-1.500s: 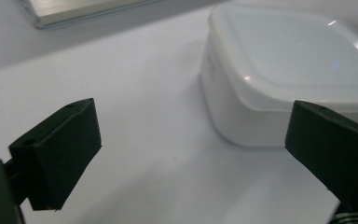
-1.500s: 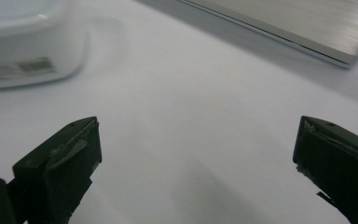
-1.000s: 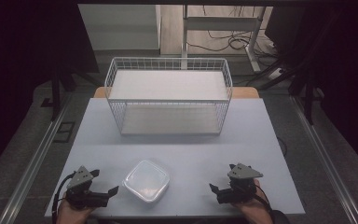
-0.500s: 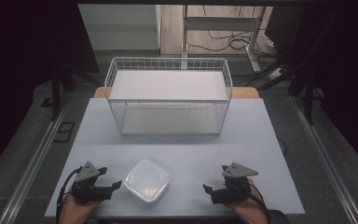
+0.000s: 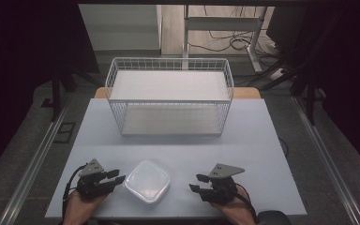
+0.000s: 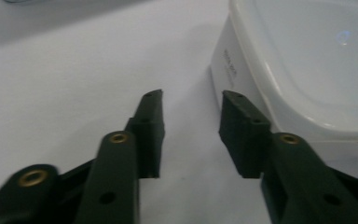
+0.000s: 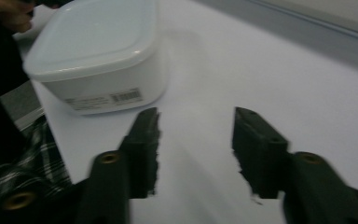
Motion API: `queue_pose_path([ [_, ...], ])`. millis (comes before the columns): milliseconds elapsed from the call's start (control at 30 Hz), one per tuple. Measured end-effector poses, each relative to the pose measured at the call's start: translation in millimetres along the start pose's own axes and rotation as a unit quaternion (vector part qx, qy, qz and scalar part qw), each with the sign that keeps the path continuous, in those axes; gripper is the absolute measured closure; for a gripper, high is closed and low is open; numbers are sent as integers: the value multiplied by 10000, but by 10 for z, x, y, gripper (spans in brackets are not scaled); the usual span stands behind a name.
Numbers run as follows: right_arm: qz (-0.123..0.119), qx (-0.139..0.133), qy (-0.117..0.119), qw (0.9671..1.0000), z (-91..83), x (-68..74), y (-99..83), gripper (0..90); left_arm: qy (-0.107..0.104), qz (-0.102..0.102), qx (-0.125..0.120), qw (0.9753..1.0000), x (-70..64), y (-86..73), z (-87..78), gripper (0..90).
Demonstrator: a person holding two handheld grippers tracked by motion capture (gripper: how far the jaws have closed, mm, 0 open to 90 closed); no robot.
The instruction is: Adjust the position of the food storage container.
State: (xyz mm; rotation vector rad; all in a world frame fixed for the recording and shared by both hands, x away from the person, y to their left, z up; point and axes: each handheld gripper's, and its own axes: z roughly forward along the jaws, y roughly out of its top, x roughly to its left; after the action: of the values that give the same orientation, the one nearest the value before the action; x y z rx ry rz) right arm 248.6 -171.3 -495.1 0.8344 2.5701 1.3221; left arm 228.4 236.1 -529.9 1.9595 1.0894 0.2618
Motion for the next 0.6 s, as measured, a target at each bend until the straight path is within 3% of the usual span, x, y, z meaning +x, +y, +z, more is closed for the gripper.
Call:
queue_pose_path([
  [33,-8,118,140,9998,57,28,23,724,-54,-34,6,10000,-7,9,12,713],
  [200,-29,202,484,9986,209,117,85,870,-214,-63,79,9997,-38,33,54,822],
  [400,-134,473,802,9956,426,261,125,890,-317,-69,187,9993,-99,61,108,887],
  [567,-24,426,1040,9937,490,314,140,889,-468,-204,162,9986,-166,75,130,898],
  [600,-15,426,1028,9938,487,315,142,889,-418,-184,187,9988,-198,86,144,899],
])
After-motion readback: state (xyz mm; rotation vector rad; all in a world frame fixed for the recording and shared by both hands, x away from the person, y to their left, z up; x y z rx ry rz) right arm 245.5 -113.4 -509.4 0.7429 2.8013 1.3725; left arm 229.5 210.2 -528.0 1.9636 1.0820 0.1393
